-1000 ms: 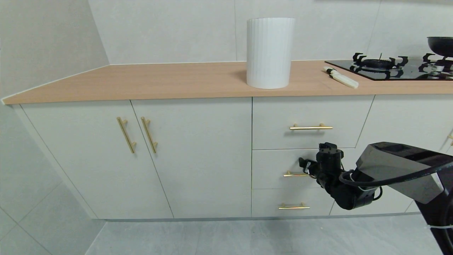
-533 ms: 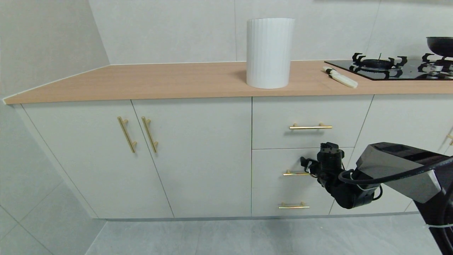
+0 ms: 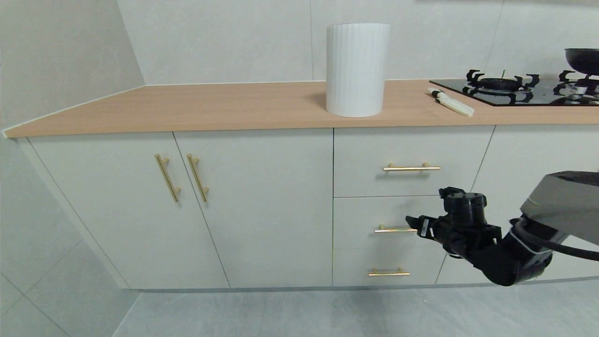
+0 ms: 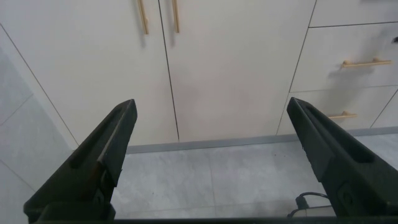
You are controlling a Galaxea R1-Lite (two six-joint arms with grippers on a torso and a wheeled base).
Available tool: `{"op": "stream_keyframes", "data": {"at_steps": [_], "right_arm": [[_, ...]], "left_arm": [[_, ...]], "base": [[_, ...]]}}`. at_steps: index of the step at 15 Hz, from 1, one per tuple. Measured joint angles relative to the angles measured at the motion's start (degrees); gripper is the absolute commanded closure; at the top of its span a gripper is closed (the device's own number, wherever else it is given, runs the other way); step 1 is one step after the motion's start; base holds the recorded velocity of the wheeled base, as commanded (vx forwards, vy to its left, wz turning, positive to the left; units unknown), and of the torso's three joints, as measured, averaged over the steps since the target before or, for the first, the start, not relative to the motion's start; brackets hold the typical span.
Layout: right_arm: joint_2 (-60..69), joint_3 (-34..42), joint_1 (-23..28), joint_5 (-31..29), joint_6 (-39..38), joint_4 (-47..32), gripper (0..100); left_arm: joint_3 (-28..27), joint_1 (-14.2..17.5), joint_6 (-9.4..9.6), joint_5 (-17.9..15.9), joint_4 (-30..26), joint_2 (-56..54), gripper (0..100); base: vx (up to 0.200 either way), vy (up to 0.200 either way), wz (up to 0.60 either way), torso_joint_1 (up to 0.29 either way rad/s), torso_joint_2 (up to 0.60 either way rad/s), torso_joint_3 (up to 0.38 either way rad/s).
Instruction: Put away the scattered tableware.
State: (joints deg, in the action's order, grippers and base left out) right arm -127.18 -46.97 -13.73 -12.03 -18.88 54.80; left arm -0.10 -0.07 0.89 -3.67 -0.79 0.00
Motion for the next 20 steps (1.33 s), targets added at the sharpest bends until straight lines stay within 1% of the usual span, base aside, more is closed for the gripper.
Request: {"op": "stream_keyframes", "data": {"at_steps": [4, 6, 10, 11, 12, 13, 14, 17, 18, 19, 20], "right_arm": [[16.41, 9.02, -0.05, -0.5, 3.67, -3.32, 0], [26.75, 15.42, -0.27, -3.54, 7.61, -4.33, 0], [46.51, 24.71, -0.29, -8.05, 15.03, -5.69, 0], [51.88, 26.16, 0.0, -8.55, 17.14, -7.2, 0], [57.43, 27.12, 0.34, -8.9, 19.21, -10.4, 0], [63.33, 27.27, 0.63, -9.07, 20.85, -15.3, 0], [69.55, 26.55, 0.85, -9.26, 22.03, -22.37, 0], [88.8, 18.77, 2.43, -9.42, 24.38, -51.47, 0], [94.89, 15.08, 3.58, -9.31, 24.89, -59.48, 0], [100.12, 12.14, 4.72, -9.23, 25.44, -64.84, 0], [104.89, 10.09, 5.99, -9.12, 26.14, -68.54, 0]], "left_arm": [[0.0, -0.02, 0.0, -0.02, 0.0, 0.0, 0], [0.0, 0.0, 0.0, -0.02, 0.0, 0.0, 0], [0.0, 0.0, -0.02, -0.02, 0.0, 0.0, 0], [0.0, 0.0, -0.02, -0.02, 0.01, 0.0, 0], [0.0, 0.0, 0.0, 0.0, 0.0, 0.0, 0], [0.0, -0.02, 0.0, 0.0, 0.01, 0.0, 0], [0.0, -0.04, -0.02, -0.02, 0.01, 0.0, 0], [0.0, -0.02, 0.0, 0.0, 0.01, 0.0, 0], [0.0, 0.0, 0.0, 0.0, 0.0, 0.0, 0], [0.0, 0.0, 0.0, -0.02, 0.01, 0.0, 0], [0.0, -0.02, 0.0, 0.0, 0.01, 0.0, 0]], "base": [[0.0, 0.0, 0.0, 0.0, 0.0, 0.0], [0.0, 0.0, 0.0, 0.0, 0.0, 0.0], [0.0, 0.0, 0.0, 0.0, 0.0, 0.0], [0.0, 0.0, 0.0, 0.0, 0.0, 0.0], [0.0, 0.0, 0.0, 0.0, 0.0, 0.0], [0.0, 0.0, 0.0, 0.0, 0.0, 0.0], [0.0, 0.0, 0.0, 0.0, 0.0, 0.0], [0.0, 0.0, 0.0, 0.0, 0.0, 0.0], [0.0, 0.0, 0.0, 0.0, 0.0, 0.0], [0.0, 0.0, 0.0, 0.0, 0.0, 0.0], [0.0, 0.0, 0.0, 0.0, 0.0, 0.0]]}}
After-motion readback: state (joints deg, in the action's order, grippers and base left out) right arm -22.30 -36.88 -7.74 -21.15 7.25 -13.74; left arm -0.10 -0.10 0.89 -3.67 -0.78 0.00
